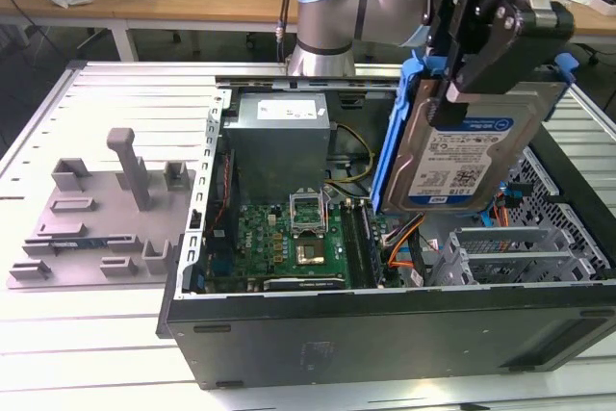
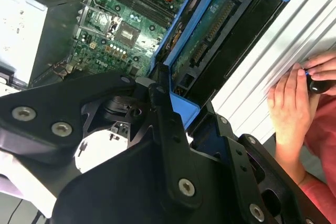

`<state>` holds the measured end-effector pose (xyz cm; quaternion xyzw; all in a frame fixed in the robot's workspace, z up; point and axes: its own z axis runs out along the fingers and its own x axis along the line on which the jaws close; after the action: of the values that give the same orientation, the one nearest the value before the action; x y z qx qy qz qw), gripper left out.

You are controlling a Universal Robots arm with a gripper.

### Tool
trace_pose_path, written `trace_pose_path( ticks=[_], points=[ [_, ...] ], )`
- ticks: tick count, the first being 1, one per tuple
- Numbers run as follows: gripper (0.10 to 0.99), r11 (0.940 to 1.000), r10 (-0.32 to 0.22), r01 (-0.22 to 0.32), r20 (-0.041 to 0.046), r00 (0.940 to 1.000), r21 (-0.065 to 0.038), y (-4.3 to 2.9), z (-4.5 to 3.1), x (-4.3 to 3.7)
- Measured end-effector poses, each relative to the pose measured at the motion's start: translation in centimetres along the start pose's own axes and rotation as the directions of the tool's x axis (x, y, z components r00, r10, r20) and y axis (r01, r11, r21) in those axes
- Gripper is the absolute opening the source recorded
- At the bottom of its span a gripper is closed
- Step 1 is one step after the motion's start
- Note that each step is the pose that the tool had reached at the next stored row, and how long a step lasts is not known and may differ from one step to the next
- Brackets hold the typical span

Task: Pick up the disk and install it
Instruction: 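Insert the disk into the insertion slot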

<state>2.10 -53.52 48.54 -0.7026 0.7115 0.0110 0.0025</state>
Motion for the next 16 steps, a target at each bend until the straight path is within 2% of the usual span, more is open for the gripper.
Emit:
trace_pose_path(
  ticks=[1,2,3,4,8,10,13,16],
  points=[
    [0.365,1.0,0.0,0.0,0.0,1.0,0.0,-0.25,0.0,0.07],
    [0.365,1.0,0.0,0.0,0.0,1.0,0.0,-0.94,0.0,0.18],
    [0.365,1.0,0.0,0.0,0.0001,1.0,0.0,-1.97,-0.01,0.29],
    [0.365,1.0,0.0,0.0,0.0,1.0,0.0,-2.5,-0.02,0.35],
    [0.365,1.0,0.0,0.0,0.0001,1.0,0.0,-3.94,-0.03,0.5],
    [0.365,1.0,0.0,0.0,0.0,1.0,0.0,-5.24,-0.03,0.64],
    [0.365,1.0,0.0,0.0,0.0,1.0,0.0,-6.54,-0.04,0.76],
    [0.365,1.0,0.0,0.0,0.0001,1.0,0.0,-8.31,-0.03,0.89]
  ],
)
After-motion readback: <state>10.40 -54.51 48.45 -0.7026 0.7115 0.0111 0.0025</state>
